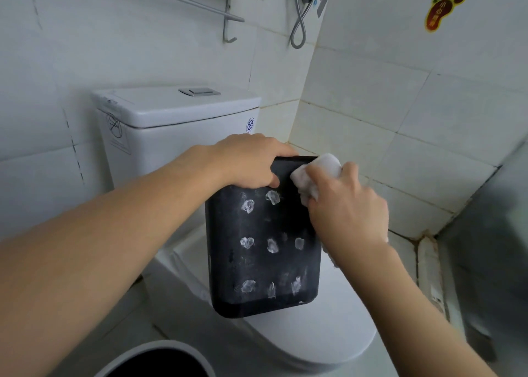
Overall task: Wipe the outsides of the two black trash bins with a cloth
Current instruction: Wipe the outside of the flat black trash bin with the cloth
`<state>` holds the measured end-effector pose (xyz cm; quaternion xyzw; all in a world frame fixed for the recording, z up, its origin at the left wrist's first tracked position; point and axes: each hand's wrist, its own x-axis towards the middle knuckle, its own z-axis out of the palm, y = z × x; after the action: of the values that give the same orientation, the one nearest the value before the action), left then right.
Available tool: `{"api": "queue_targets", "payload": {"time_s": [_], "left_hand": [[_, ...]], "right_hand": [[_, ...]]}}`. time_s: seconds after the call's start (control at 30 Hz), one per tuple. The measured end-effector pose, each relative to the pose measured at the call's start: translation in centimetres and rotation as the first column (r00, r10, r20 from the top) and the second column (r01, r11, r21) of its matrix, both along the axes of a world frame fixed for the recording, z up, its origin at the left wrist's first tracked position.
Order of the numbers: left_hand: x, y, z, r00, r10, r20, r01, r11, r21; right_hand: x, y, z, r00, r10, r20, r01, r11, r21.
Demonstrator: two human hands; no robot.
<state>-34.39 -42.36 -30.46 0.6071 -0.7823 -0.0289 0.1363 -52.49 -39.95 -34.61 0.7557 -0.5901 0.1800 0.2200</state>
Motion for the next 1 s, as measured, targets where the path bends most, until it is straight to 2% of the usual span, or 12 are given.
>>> {"api": "queue_targets", "payload": {"time_s": [0.13,0.23,0.47,0.77,0.83,1.0], "left_hand": [[-0.1,0.2,0.0,1.000,0.018,0.002,-0.018,1.000,-0.009],[-0.2,0.4,0.1,1.000,0.017,-0.003,-0.017,1.000,-0.019],[-0.3,0.3,0.1,1.000,0.005,0.024,-0.004,0.999,-0.032],[-0.3,0.0,0.1,1.000,0.024,-0.003,-0.024,1.000,-0.007],[-0.4,0.1,0.1,1.000,0.016,-0.011,-0.016,1.000,-0.006],[-0.3,0.1,0.2,1.000,0.004,-0.003,-0.004,1.000,-0.012]], "right_hand": [[-0.9,1.1,-2.4,0.998,0.069,-0.014,-0.069,0.997,0.024],[-1.5,2.1,-2.0,0.997,0.029,-0.068,-0.022,0.994,0.110],[-0.8,-0.6,2.3,0.997,0.000,0.082,-0.006,0.998,0.069],[-1.7,1.6,-1.9,1.000,0.016,-0.025,-0.013,0.994,0.106],[-2.2,1.3,-1.0,1.000,0.019,0.014,-0.021,0.986,0.166],[-0.8,-0.8,1.9,0.994,0.021,0.111,-0.030,0.996,0.079]]}}
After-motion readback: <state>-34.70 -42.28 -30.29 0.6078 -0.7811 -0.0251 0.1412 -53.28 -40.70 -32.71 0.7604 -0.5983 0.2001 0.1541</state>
